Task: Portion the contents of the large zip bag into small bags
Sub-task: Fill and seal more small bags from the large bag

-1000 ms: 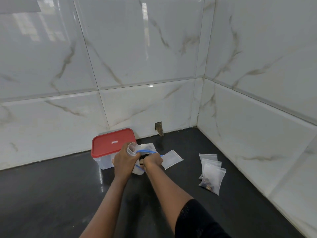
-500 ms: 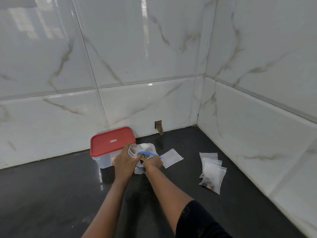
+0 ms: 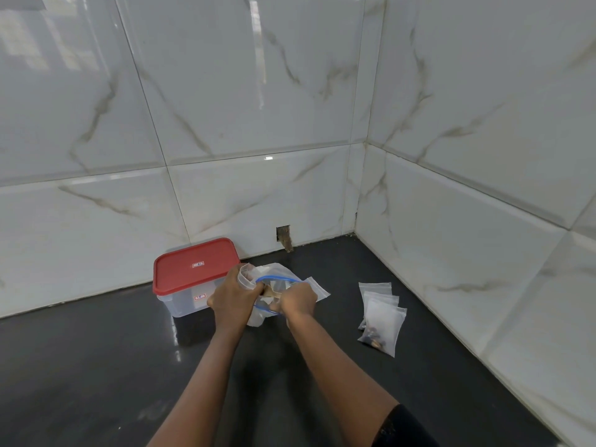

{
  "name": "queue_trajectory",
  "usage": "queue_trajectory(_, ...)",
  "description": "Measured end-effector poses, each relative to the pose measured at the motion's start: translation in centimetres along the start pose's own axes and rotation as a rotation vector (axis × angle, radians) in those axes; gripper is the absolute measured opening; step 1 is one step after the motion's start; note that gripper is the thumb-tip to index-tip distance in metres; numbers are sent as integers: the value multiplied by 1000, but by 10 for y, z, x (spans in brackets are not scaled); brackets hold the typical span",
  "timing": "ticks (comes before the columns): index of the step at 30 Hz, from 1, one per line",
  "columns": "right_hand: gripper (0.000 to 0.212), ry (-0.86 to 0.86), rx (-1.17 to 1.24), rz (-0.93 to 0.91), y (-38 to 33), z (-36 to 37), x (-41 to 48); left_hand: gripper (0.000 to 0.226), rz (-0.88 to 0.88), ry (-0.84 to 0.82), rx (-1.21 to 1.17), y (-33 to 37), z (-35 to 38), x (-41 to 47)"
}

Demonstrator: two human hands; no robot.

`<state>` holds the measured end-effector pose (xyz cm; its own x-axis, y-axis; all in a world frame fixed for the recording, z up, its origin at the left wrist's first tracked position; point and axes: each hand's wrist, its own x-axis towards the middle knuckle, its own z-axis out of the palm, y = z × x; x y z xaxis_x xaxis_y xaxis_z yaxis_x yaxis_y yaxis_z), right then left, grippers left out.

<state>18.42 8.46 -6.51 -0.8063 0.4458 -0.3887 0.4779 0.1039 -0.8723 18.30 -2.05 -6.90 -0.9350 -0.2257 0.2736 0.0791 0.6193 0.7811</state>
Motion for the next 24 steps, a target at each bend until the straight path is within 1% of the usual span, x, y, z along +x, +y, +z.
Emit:
queue_trajectory(3, 35, -51, 63, -2, -1, -15, -3, 40, -22, 4, -1, 4, 1, -1)
queue_trajectory(5, 37, -49, 58, 1, -1, -26, -4, 42, -24, 6, 1, 6, 0, -1)
queue_trajectory(7, 31, -42, 34, -14, 0, -40, -3, 45, -28, 3, 3, 8, -1, -2)
queue_trajectory(8, 23, -41, 32, -24, 0, -48, -1, 45, -28, -2, 3, 9, -1, -2)
queue_trajectory(9, 15, -53, 54, -17, -2, -56, -2, 46, -30, -10, 0, 10, 0, -2)
queue_trajectory(10, 13, -72, 89, -12, -3, -64, -2, 46, -31, -21, -6, 10, 1, -2)
queue_trajectory(12, 21, -86, 101, -13, -8, -79, -3, 49, -43, -40, -6, 9, 2, -3)
queue_trajectory(18, 18, -127, 69, 24, -25, -112, -16, 56, -48, -48, -5, 4, 3, -3)
queue_trajectory(20, 22, -147, 78, -14, -30, -118, -21, 56, -42, -59, -8, 4, 3, -3)
queue_trajectory(22, 14, -138, 141, -63, -35, -121, -27, 54, -28, -67, -18, 3, 3, -3)
queue_trajectory(24, 19, -121, 152, -127, -40, -119, -35, 54, -20, -77, -17, 4, 3, -4)
